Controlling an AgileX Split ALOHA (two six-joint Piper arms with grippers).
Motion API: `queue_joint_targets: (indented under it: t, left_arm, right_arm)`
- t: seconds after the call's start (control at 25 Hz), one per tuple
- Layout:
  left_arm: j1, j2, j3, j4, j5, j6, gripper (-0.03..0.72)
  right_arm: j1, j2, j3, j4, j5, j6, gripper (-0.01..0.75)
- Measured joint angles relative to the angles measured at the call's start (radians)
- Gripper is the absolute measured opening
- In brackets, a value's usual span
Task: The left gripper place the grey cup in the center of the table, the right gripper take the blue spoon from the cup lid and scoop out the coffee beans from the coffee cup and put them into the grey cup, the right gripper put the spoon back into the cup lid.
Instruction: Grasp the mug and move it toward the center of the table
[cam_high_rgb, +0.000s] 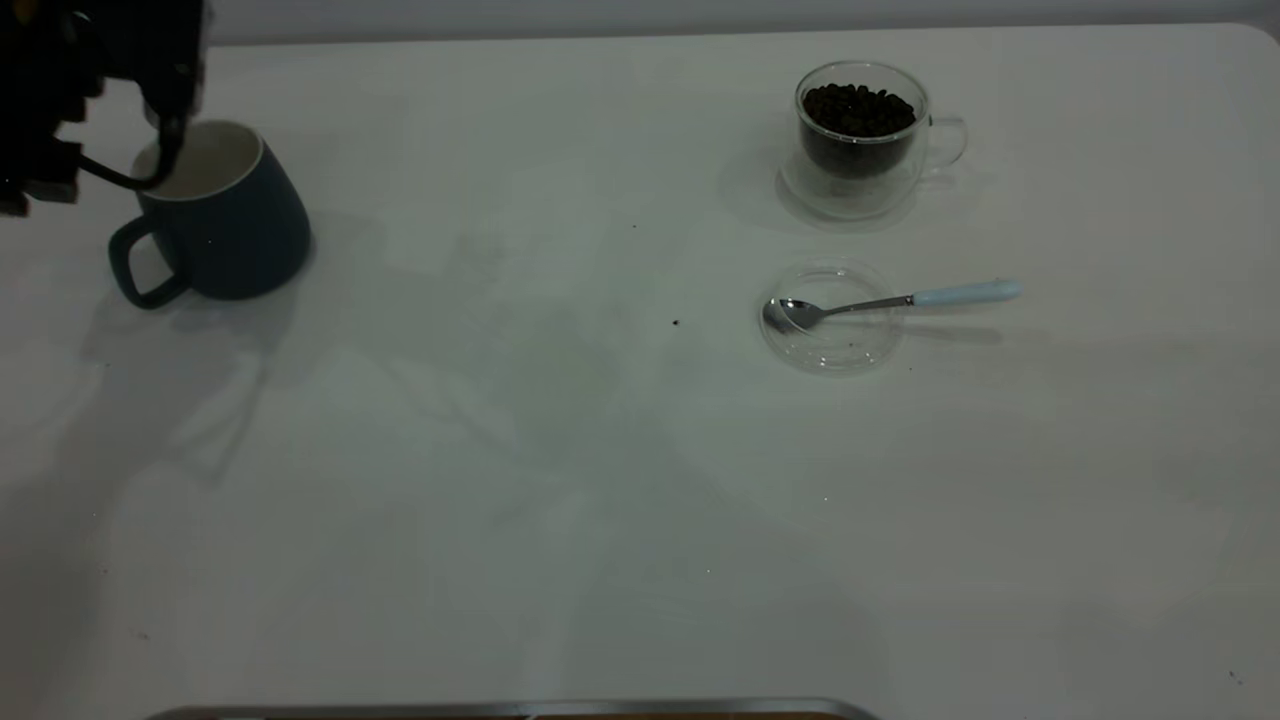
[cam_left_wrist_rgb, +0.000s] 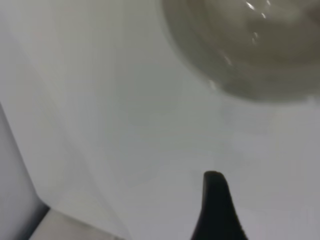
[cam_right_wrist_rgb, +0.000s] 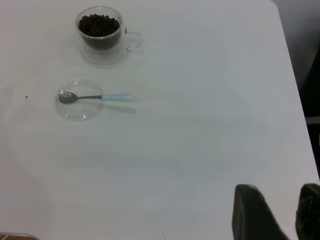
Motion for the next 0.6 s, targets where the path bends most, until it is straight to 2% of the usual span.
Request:
queue_joint_targets:
  t: [0.32, 0.6]
  left_arm:
    - [0.000, 0.073, -0.042, 0.032, -0.021, -0.029, 0.587]
    - [0.000, 0.097, -0.043, 0.053, -0.122, -0.038, 0.587]
  right_arm:
    - [0.000, 0.000, 0.000, 0.000, 0.000, 0.000, 0.250]
    - [0.000, 0.000, 0.000, 0.000, 0.000, 0.000, 0.250]
